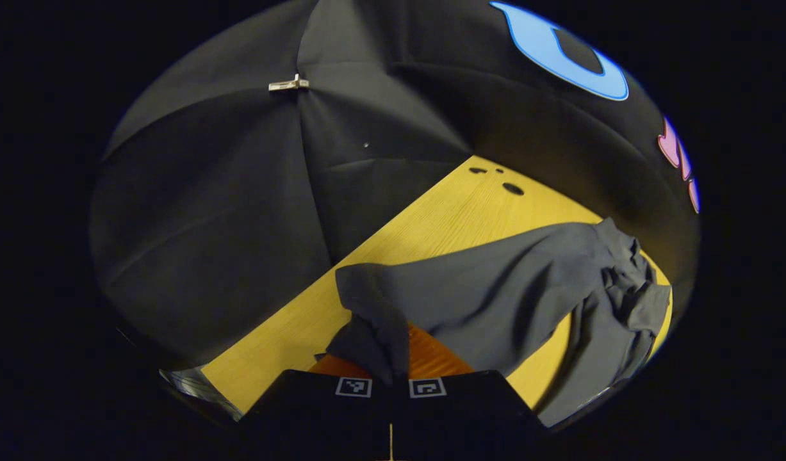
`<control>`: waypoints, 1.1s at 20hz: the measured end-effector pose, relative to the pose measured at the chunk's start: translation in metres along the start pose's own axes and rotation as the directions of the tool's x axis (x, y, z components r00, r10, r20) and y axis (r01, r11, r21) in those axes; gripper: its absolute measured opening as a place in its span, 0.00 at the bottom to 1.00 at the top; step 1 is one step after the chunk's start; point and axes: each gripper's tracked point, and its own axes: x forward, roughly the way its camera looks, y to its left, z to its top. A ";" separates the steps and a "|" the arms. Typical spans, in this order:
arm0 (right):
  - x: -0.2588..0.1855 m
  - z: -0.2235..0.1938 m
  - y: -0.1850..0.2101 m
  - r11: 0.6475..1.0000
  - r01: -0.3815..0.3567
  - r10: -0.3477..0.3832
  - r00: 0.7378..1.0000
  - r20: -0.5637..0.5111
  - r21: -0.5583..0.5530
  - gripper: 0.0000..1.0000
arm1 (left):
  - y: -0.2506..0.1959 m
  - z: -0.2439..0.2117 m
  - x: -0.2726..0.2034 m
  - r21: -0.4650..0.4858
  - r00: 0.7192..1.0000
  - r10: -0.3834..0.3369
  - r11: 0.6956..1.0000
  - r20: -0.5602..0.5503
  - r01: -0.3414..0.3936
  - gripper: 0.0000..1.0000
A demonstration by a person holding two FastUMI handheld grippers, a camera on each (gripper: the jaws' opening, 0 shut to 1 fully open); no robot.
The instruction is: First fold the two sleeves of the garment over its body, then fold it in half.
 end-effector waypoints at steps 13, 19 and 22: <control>0.076 -0.013 -0.015 0.993 -0.119 0.120 0.992 -0.039 0.022 0.98 | -0.256 0.127 -0.045 0.126 0.949 -0.274 0.959 0.159 0.256 0.07; 0.111 -0.017 -0.025 0.983 -0.182 0.183 0.982 -0.050 0.026 0.98 | -0.415 0.095 -0.066 0.249 0.893 -0.431 0.886 0.134 0.390 0.07; 0.114 -0.025 -0.022 0.977 -0.206 0.209 0.976 -0.064 0.057 0.98 | -0.498 0.063 -0.078 0.325 0.863 -0.498 0.832 0.082 0.450 0.07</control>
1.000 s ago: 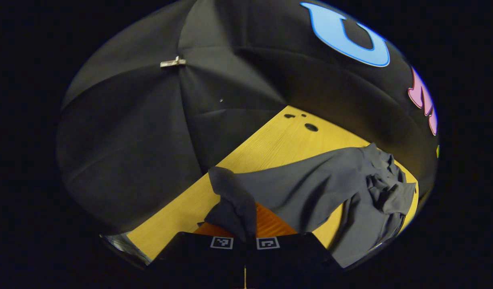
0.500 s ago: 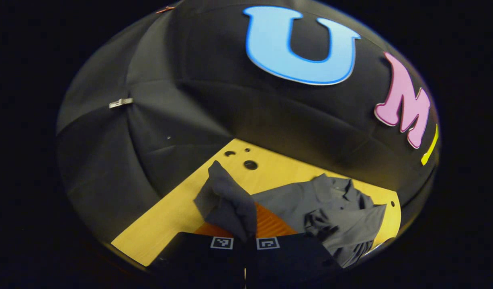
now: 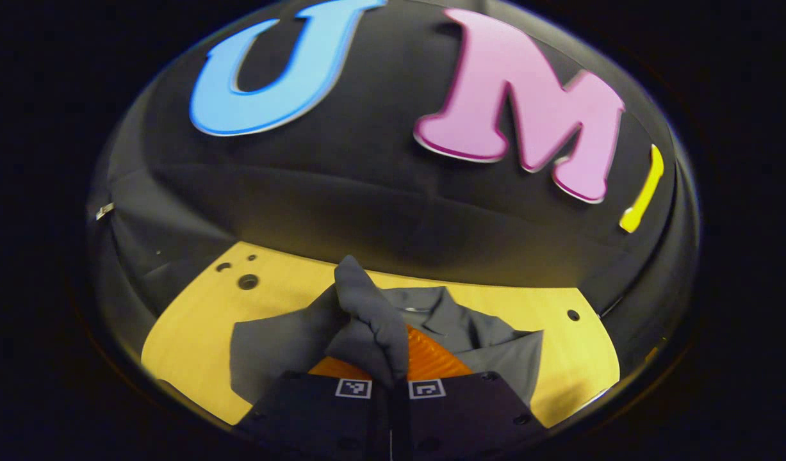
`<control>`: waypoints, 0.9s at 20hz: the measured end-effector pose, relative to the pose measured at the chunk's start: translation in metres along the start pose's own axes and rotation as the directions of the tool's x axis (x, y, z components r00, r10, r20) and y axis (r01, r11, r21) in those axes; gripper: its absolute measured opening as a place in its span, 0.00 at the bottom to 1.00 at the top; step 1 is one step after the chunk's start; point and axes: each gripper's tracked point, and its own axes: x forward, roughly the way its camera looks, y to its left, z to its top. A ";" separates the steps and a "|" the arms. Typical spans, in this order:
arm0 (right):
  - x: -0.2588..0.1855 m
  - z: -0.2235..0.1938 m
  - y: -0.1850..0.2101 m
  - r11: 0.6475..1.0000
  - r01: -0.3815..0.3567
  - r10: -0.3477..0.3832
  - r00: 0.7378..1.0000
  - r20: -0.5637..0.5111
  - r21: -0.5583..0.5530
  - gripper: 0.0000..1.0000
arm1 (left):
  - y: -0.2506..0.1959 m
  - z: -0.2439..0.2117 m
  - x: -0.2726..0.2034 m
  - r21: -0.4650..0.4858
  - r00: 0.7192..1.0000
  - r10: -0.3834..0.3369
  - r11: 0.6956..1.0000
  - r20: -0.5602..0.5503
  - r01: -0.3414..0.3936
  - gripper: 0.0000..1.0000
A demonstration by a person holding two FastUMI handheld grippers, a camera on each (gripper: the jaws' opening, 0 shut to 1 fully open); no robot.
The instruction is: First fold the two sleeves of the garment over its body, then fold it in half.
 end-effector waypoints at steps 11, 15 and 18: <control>0.008 -0.045 0.034 0.994 -0.108 0.107 0.991 -0.078 -0.006 0.98 | -0.190 -0.079 0.050 0.213 0.966 -0.197 0.949 -0.170 0.231 0.17; 0.002 -0.046 0.040 0.992 -0.127 0.125 0.990 -0.059 -0.025 0.98 | -0.211 -0.081 0.045 0.307 0.967 -0.205 0.920 -0.153 0.244 0.83; 0.002 -0.051 0.047 0.989 -0.146 0.145 0.986 -0.080 -0.018 0.98 | -0.201 -0.071 0.015 0.250 0.971 -0.218 0.939 -0.095 0.235 0.98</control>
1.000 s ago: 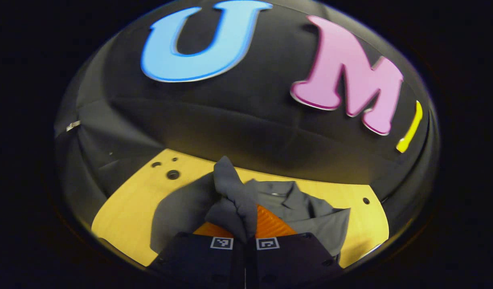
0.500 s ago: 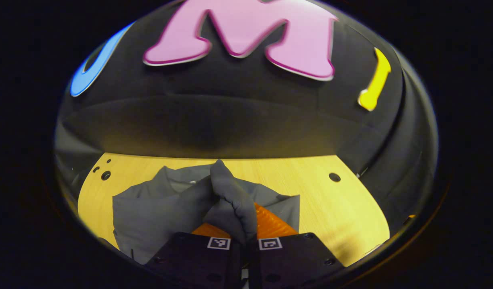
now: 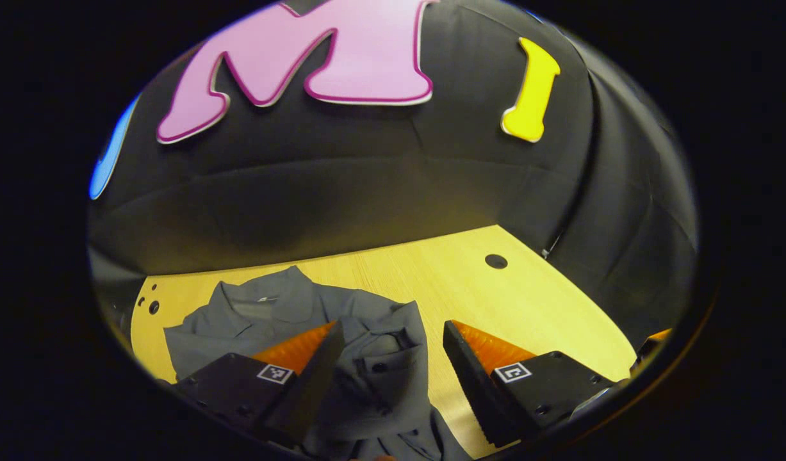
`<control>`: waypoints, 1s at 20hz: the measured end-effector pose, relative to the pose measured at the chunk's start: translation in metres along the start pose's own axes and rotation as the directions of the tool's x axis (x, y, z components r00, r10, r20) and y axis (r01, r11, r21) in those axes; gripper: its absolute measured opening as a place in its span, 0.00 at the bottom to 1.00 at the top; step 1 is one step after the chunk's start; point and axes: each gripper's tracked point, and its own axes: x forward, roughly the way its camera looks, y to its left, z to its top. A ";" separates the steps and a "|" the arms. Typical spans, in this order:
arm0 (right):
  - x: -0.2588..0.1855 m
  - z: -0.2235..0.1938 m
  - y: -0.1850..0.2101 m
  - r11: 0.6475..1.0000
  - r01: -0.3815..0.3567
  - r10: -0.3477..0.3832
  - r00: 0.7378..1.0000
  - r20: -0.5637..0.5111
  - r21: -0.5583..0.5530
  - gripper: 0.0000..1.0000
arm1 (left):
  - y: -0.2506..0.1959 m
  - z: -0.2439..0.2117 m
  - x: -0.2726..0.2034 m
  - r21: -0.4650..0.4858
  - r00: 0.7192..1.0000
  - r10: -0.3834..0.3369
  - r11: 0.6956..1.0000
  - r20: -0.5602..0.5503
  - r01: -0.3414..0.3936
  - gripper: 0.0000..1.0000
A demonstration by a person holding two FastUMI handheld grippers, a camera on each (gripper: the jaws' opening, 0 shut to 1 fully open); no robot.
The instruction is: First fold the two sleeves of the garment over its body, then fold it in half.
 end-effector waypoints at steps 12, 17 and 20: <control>-0.016 -0.088 0.127 0.985 -0.152 0.167 0.952 -0.257 0.078 0.99 | 0.188 -0.153 -0.221 -0.128 0.974 0.213 0.967 -0.078 -0.222 0.99; -0.020 -0.159 0.159 0.982 -0.188 0.159 0.866 -0.475 -0.014 0.99 | 0.235 -0.270 -0.291 -0.195 0.923 0.281 0.922 -0.261 -0.336 0.99; -0.021 -0.169 0.154 0.987 -0.159 0.124 0.846 -0.519 -0.023 0.99 | 0.246 -0.319 -0.314 -0.210 0.896 0.281 0.907 -0.345 -0.365 0.97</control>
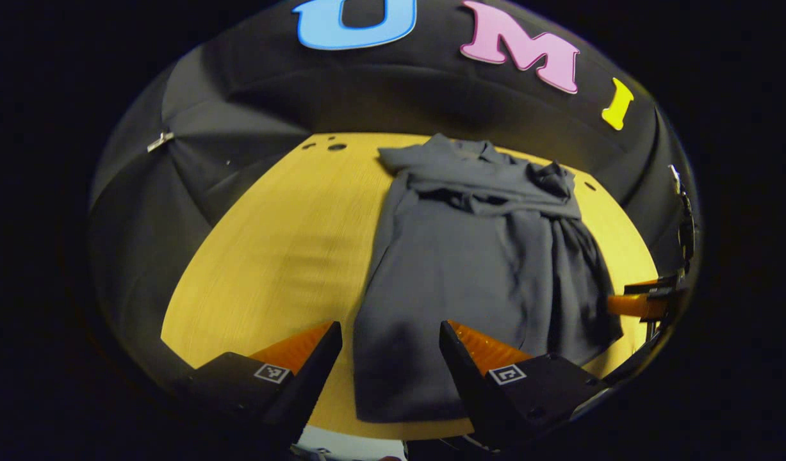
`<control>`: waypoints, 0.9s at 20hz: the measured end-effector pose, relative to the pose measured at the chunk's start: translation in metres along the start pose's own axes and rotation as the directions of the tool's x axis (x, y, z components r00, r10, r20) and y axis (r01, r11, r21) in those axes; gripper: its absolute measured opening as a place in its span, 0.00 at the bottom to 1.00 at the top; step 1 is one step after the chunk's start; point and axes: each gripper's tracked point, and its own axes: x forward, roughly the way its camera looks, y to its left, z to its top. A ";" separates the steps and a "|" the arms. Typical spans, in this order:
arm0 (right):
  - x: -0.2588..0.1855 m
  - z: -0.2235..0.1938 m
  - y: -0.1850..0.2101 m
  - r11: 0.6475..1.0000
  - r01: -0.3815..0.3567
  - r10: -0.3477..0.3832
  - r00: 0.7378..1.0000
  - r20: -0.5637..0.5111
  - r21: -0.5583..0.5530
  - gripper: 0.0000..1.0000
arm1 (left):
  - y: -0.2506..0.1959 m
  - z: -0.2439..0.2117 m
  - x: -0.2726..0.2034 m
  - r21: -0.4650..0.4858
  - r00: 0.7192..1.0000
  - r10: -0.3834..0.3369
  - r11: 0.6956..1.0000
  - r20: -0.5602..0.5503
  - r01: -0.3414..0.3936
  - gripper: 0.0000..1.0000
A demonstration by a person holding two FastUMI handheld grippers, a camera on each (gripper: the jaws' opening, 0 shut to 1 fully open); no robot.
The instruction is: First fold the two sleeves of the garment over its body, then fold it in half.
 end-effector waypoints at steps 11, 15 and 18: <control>0.010 -0.036 -0.013 0.997 0.079 -0.078 0.992 -0.103 0.008 0.99 | -0.003 -0.045 0.012 0.061 0.991 0.016 0.998 -0.129 -0.009 0.97; 0.014 -0.036 0.003 0.998 0.062 -0.062 0.988 -0.145 -0.002 0.79 | -0.014 -0.044 0.017 0.071 0.987 -0.007 0.997 -0.159 0.019 0.83; 0.015 -0.035 0.019 0.999 0.018 -0.025 0.986 -0.162 -0.045 0.40 | -0.037 -0.041 0.021 0.130 0.986 -0.057 0.989 -0.156 0.077 0.44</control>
